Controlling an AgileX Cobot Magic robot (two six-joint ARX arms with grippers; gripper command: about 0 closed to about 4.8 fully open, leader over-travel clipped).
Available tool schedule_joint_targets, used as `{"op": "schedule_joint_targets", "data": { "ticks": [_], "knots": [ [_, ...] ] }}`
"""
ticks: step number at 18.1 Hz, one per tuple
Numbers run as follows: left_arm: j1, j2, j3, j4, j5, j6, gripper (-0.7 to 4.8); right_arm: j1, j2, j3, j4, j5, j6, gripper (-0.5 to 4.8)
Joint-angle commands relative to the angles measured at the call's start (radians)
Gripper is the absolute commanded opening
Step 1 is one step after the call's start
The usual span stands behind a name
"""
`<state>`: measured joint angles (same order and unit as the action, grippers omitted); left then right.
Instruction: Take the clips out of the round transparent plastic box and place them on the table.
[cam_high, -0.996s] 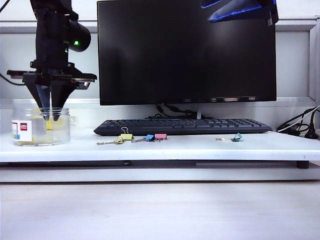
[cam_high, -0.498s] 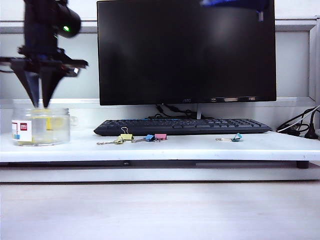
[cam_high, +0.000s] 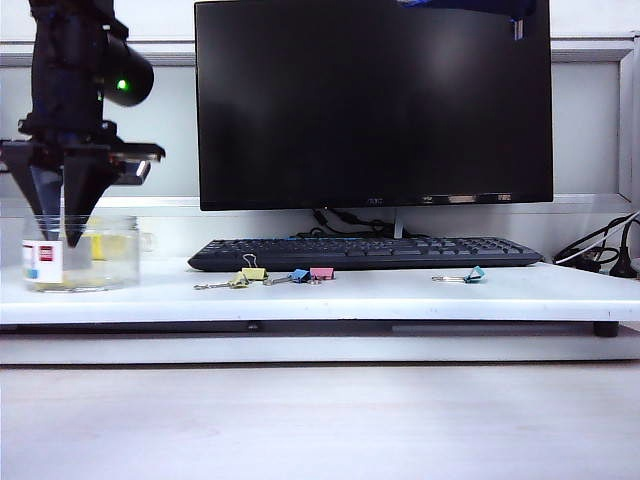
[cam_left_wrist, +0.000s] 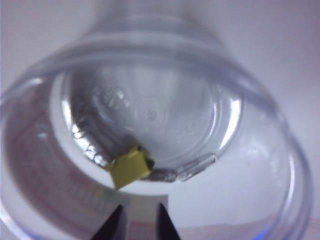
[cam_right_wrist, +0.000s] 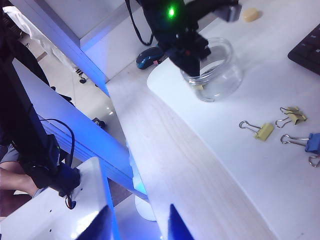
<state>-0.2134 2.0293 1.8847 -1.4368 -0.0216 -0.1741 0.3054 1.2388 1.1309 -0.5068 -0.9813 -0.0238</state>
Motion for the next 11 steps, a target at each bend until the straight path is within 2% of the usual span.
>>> {"op": "schedule_joint_targets", "data": {
  "ticks": [1, 6, 7, 8, 11],
  "knots": [
    [0.000, -0.006, 0.001, -0.012, 0.008, -0.025, 0.94, 0.001, -0.003, 0.003, 0.009, -0.009, -0.003, 1.48],
    [0.001, -0.004, -0.001, -0.012, 0.007, -0.037, 0.95, 0.001, -0.003, 0.003, 0.001, -0.010, -0.003, 1.48],
    [0.001, -0.001, -0.001, -0.012, 0.005, -0.037, 1.06, 0.001, -0.003, 0.003, 0.000, -0.010, -0.003, 1.48],
    [0.001, 0.002, -0.001, -0.012, -0.001, -0.044, 1.93, 0.001, -0.003, 0.003, -0.007, -0.010, -0.003, 1.48],
    [0.001, 0.002, -0.001, -0.012, -0.005, -0.043, 1.93, 0.001, -0.003, 0.003, -0.020, -0.016, -0.003, 1.48]
  ]
}}
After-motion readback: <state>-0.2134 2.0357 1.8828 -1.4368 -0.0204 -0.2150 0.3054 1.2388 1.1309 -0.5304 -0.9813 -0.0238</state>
